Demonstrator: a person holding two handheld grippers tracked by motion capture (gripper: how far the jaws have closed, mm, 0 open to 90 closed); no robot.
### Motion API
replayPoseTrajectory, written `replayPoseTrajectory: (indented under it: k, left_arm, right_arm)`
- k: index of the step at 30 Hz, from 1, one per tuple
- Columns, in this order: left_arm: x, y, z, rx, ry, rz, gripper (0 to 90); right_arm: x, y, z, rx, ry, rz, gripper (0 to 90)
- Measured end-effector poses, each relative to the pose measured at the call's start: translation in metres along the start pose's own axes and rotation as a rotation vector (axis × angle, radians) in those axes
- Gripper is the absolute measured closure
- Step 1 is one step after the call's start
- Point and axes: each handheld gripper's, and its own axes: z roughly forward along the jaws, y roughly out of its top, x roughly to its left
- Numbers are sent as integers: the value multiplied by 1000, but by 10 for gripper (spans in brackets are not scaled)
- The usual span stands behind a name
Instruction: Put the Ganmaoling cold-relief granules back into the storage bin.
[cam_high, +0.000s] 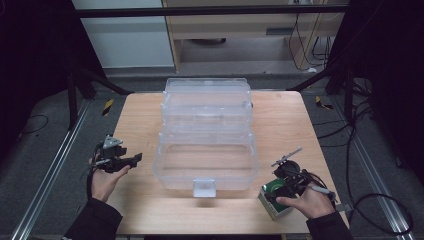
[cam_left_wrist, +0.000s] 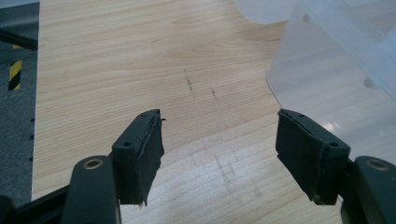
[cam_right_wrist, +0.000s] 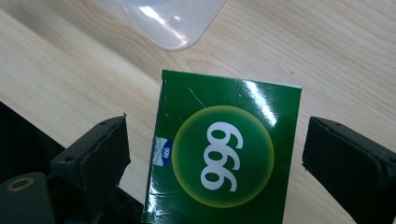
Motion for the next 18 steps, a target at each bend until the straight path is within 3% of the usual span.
replayPoseTrajectory:
  k: [18]
  left_arm:
    - [0,-1,3,15,-2,7,305]
  right_arm:
    - [-5,-3,17,91,13,7,103]
